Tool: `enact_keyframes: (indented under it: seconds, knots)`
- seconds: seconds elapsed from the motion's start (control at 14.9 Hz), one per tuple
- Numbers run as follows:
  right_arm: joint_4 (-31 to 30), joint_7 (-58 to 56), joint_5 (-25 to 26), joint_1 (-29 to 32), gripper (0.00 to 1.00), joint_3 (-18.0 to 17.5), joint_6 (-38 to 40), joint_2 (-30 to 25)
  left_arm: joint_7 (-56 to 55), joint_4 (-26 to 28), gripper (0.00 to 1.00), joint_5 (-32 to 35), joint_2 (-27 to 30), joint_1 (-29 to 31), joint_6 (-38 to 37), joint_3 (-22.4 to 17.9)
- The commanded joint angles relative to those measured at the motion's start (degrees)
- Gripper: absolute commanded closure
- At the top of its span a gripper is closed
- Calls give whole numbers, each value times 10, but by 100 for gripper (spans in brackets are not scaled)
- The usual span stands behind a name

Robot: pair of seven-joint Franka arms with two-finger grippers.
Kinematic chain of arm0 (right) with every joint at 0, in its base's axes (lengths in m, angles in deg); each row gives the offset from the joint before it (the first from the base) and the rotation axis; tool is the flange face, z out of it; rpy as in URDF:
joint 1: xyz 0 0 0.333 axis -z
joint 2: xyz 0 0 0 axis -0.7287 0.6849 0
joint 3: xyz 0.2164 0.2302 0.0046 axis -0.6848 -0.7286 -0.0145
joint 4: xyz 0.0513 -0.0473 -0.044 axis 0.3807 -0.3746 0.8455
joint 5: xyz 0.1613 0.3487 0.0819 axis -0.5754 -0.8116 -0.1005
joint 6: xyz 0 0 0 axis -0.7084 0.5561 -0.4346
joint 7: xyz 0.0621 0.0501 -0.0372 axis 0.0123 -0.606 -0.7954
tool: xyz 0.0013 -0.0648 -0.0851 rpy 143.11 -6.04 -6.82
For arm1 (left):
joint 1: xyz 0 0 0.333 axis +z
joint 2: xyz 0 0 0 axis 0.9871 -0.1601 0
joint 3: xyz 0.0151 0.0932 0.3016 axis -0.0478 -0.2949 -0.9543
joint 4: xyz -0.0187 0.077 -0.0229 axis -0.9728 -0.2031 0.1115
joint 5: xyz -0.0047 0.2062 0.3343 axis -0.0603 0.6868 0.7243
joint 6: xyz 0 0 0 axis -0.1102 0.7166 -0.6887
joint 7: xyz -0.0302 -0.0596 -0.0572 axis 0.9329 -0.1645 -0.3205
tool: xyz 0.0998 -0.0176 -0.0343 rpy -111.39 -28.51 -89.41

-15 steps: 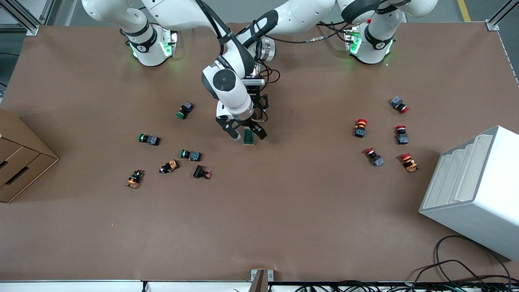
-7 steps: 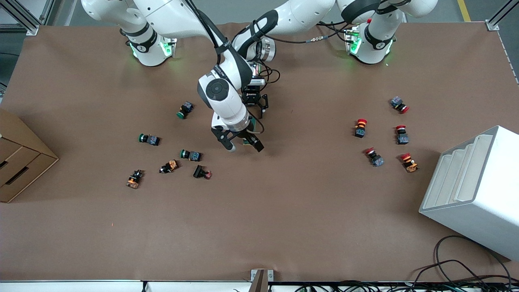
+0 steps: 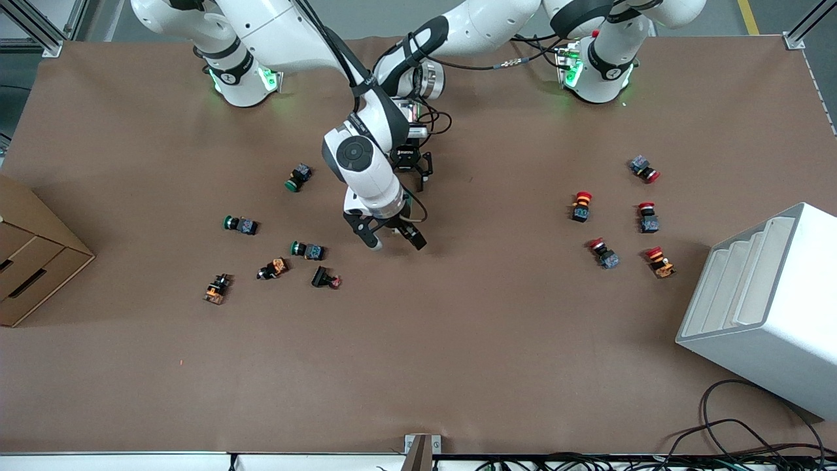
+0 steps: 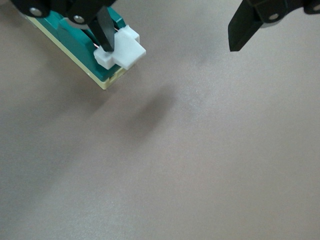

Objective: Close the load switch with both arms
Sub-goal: 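Lift the right gripper off the lever and draw it back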

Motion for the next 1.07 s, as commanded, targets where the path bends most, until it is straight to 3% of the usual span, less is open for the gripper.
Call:
enact_keyframes:
  seconds: [0.0, 0.34, 0.67, 1.01]
  knots:
    - [26, -12, 3, 11, 0, -4, -6, 25, -3, -8, 1, 1, -12, -5, -1, -2]
    - [51, -20, 2, 33, 0, -4, 25, 20, -6, -6, 1, 1, -12, -5, -1, -2]
    - [94, -120, 2, 94, 0, -3, 187, -18, -36, -4, 0, -2, -6, -7, 1, 4]
    - [93, -335, 3, 195, 0, -2, 342, -80, -36, -11, 0, -101, 15, -2, 3, 33]
